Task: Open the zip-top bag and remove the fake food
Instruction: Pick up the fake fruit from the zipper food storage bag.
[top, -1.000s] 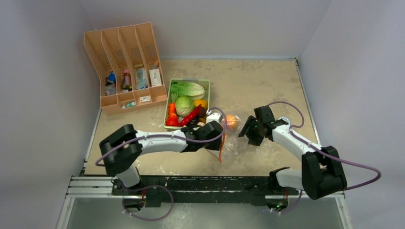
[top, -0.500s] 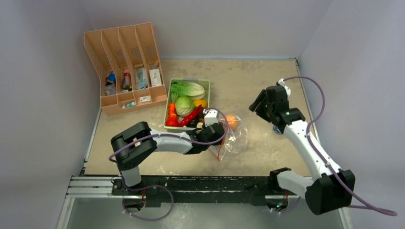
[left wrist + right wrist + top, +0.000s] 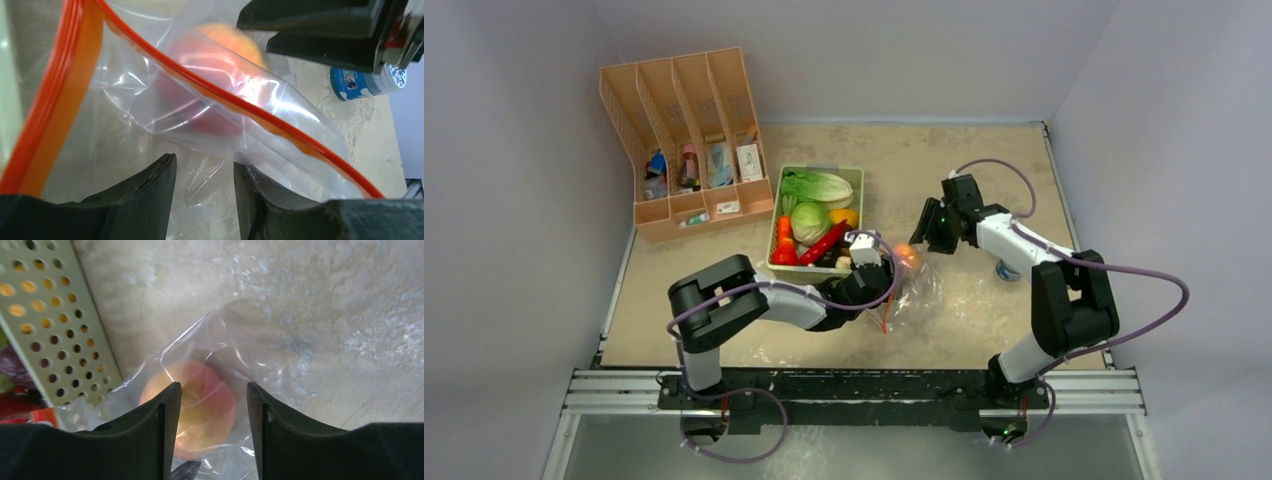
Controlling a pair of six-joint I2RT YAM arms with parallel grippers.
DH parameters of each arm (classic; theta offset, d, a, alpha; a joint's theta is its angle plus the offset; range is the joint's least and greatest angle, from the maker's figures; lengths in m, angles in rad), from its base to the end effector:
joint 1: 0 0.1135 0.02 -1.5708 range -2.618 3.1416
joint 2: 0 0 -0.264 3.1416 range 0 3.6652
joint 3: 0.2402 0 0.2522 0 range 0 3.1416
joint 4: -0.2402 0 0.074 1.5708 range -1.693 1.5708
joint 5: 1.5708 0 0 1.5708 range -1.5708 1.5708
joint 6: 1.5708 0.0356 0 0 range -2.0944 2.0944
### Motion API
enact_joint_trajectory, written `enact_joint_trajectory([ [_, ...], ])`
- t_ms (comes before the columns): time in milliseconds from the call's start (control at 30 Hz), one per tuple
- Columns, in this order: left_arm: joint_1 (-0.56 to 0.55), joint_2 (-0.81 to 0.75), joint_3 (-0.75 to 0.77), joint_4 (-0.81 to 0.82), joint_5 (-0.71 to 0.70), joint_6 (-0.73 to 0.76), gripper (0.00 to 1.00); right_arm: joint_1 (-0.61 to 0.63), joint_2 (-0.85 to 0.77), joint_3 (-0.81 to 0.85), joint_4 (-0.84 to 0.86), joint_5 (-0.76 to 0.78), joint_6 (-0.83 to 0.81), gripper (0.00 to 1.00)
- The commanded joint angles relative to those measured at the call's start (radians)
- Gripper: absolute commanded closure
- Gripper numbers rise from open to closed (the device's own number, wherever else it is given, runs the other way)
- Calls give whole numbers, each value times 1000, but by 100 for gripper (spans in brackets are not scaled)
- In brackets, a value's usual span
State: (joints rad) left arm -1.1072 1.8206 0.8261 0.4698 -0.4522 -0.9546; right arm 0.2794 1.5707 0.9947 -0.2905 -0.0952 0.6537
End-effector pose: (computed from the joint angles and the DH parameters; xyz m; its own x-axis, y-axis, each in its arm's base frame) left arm 0.1753 -0.3158 0.1435 -0.6480 -0.3453 -0.6788 0.1844 0.7936 -0.5798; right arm 0.3153 0.0940 0.2110 -0.7844 0.4048 -0.4700 0.1806 0.8739 0.4513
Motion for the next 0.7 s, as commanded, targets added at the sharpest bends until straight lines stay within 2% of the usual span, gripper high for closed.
enact_joint_trajectory([
  [0,12,63,-9,118,-13,-15,54,-1,-2,-84,31,-23,-26,47],
  [67,9,94,-56,273,-6,56,54,0,-9,-131,46,9,-30,48],
  [167,33,130,-155,470,7,35,50,0,-13,-189,86,-65,-41,47],
  [233,47,150,-204,595,50,41,47,4,10,-171,88,-41,-67,47],
  [333,49,165,-195,604,102,82,45,9,11,-159,82,-45,-86,47],
  [433,43,161,-196,619,123,89,42,9,-17,-139,18,40,-65,47],
  [667,32,74,-233,535,3,66,40,8,-106,-38,-10,35,-44,43],
])
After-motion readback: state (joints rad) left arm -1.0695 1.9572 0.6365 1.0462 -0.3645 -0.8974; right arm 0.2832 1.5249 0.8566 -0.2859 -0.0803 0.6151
